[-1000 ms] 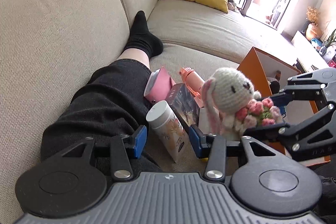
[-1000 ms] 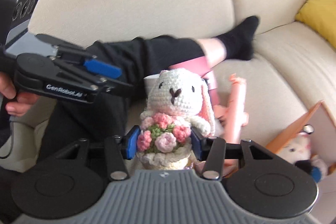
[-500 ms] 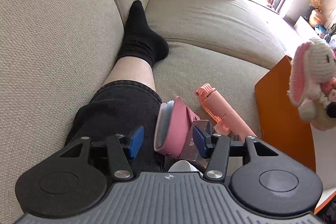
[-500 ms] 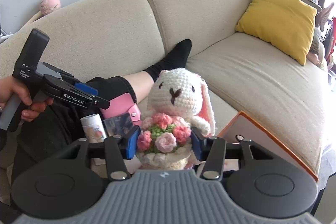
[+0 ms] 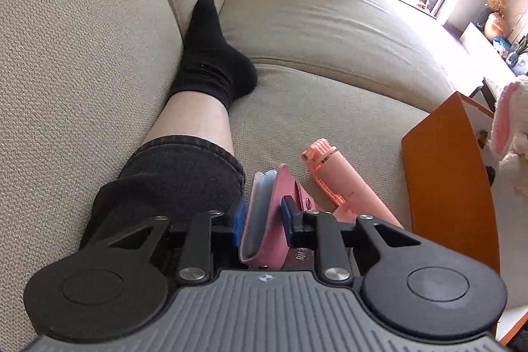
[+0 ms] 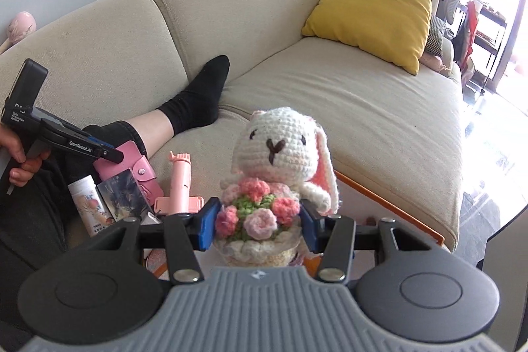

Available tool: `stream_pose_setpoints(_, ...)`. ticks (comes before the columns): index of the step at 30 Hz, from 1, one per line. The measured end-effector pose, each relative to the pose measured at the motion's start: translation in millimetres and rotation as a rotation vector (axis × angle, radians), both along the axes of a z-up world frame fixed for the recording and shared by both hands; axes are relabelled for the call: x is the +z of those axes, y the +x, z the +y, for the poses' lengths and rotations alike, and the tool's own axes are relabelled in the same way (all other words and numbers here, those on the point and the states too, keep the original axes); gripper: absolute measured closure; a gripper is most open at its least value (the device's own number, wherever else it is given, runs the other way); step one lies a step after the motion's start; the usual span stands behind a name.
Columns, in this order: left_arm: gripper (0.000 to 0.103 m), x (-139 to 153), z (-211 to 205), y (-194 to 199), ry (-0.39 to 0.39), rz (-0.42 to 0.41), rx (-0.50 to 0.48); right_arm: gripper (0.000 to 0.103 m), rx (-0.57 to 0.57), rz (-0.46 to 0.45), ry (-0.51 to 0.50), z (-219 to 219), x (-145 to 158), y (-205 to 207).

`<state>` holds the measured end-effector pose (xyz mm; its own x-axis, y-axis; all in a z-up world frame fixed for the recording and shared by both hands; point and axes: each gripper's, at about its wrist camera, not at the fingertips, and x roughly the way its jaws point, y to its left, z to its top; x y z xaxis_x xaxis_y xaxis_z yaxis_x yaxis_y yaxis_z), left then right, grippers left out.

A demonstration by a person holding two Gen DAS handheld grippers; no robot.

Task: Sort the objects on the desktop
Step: 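Carry the bunny toward the box while the left tool grasps the pink wallet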

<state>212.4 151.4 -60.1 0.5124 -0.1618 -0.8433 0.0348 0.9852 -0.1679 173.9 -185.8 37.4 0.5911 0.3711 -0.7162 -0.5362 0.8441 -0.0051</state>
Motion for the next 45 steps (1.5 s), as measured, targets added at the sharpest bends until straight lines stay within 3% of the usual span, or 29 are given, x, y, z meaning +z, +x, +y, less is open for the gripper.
stream_pose_setpoints(5,0.081,14.4,-23.3,-13.8,-0.055,-0.037,-0.092,0.050,-0.014,0.000,0.003,-5.3,-0.6,-3.5)
stream_pose_setpoints(8,0.081,14.0,-40.8,-13.5,-0.029,-0.040,-0.127,0.050,-0.023,0.000,0.010,-9.4,-1.1,-6.5)
stream_pose_setpoints(12,0.081,5.8,-46.9,-5.2,-0.005,-0.019,-0.111,0.050,-0.034,-0.001,0.016,-17.8,-2.6,-11.6)
stream_pose_setpoints(21,0.076,-3.8,-36.4,0.2,-0.111,-0.006,-0.072,0.050,-0.110,0.003,0.021,-44.2,-5.5,-21.1)
stream_pose_setpoints(26,0.076,-6.8,-38.7,-0.1,-0.108,-0.002,-0.046,0.050,-0.126,0.008,0.034,-53.6,-6.1,-25.8)
stream_pose_setpoints(29,0.081,-4.3,-38.5,-2.6,-0.093,-0.008,-0.026,0.050,-0.135,0.010,0.034,-57.5,-8.1,-25.5)
stream_pose_setpoints(33,0.084,10.0,-39.1,-10.9,-0.055,-0.068,-0.001,0.050,-0.169,0.018,0.042,-67.8,-8.4,-25.1)
stream_pose_setpoints(40,0.084,65.8,-52.2,-29.9,-0.015,-0.242,0.003,0.050,-0.265,0.039,0.065,-96.4,1.3,-20.5)
stream_pose_setpoints(45,0.084,103.7,-78.8,-41.9,-0.088,-0.348,-0.078,0.050,-0.305,0.125,0.121,-100.7,-8.3,-11.7)
